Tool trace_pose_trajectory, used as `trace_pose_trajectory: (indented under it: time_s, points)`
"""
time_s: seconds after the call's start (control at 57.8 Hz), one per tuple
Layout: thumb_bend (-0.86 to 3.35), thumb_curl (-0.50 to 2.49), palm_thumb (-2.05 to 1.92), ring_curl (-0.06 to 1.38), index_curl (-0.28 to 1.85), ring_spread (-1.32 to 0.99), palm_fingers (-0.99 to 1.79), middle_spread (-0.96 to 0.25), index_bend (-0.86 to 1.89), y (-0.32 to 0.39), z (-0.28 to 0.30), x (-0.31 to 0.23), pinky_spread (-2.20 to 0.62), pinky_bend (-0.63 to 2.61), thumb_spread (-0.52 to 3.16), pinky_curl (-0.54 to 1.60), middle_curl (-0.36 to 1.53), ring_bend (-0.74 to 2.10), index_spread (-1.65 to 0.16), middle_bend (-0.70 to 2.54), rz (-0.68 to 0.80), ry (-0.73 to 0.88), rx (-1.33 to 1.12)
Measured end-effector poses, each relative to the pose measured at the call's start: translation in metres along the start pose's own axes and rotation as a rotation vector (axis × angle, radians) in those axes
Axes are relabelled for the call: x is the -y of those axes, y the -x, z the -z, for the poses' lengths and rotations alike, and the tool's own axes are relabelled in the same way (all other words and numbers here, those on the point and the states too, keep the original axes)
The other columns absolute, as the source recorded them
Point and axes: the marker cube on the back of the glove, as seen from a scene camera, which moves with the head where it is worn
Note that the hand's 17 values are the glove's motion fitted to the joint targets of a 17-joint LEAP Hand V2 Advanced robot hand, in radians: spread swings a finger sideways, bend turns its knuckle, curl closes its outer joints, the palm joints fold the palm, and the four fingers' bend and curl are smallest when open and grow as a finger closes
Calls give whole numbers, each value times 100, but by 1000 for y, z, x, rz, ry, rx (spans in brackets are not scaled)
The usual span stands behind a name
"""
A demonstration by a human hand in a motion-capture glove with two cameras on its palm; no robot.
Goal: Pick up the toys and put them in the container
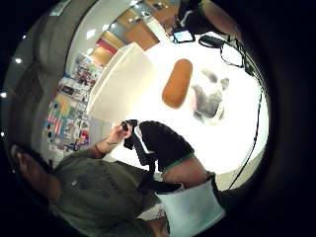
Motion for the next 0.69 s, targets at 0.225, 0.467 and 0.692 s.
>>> trace_pose_trajectory:
  time_s: [0.225, 0.467, 0.692]
  points:
    - [-3, 24, -1, 15, 27, -21, 9, -14, 20, -29, -96, 44, -2, 69, 107, 32, 20, 23, -39, 17, 40, 236, -66]
    - [0, 30, 6, 14, 33, -9, -4, -11, 30, -50, -173, 53, 2, 77, 103, 34, 20, 16, -39, 10, 32, 326, 49]
    - [17, 41, 39, 30, 39, -27, 89, -25, 34, -31, -160, 46, -22, 71, 123, 30, 28, 79, -39, 33, 74, 6, 45]
